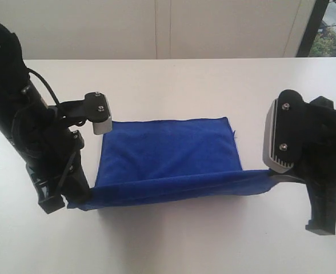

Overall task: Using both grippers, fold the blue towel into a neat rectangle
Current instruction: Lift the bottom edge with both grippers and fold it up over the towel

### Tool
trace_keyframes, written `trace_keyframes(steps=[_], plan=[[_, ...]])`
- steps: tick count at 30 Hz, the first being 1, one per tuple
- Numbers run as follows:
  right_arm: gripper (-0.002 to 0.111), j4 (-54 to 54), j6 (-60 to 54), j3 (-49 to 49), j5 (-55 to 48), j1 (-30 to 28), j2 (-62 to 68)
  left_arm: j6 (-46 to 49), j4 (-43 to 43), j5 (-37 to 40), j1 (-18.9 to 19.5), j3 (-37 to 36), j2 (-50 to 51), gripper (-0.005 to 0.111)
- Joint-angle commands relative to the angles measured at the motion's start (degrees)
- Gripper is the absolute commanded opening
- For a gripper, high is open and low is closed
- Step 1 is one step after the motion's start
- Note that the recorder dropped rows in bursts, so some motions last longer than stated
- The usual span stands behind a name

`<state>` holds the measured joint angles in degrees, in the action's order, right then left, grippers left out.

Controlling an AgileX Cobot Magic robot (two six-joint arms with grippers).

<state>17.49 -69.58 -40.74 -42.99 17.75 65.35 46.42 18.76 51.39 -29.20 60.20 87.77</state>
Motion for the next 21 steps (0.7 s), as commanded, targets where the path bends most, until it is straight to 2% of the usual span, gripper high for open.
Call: trace_keyframes(steps=[1, 10, 21], plan=[[0.000, -0.7, 0.4, 0.2, -4.7, 0.0, -2.3, 0.2, 0.8, 4.6, -0.2, -0.8, -2.8, 0.000], [0.000, -0.1, 0.4, 0.2, -8.5, 0.0, -4.4, 0.2, 2.1, 9.1, -0.2, -0.8, -4.8, 0.000], [0.000, -0.2, 4.0, 0.2, 7.5, 0.0, -2.0, -1.7, 0.2, -6.3, -0.2, -0.7, -4.8, 0.000]])
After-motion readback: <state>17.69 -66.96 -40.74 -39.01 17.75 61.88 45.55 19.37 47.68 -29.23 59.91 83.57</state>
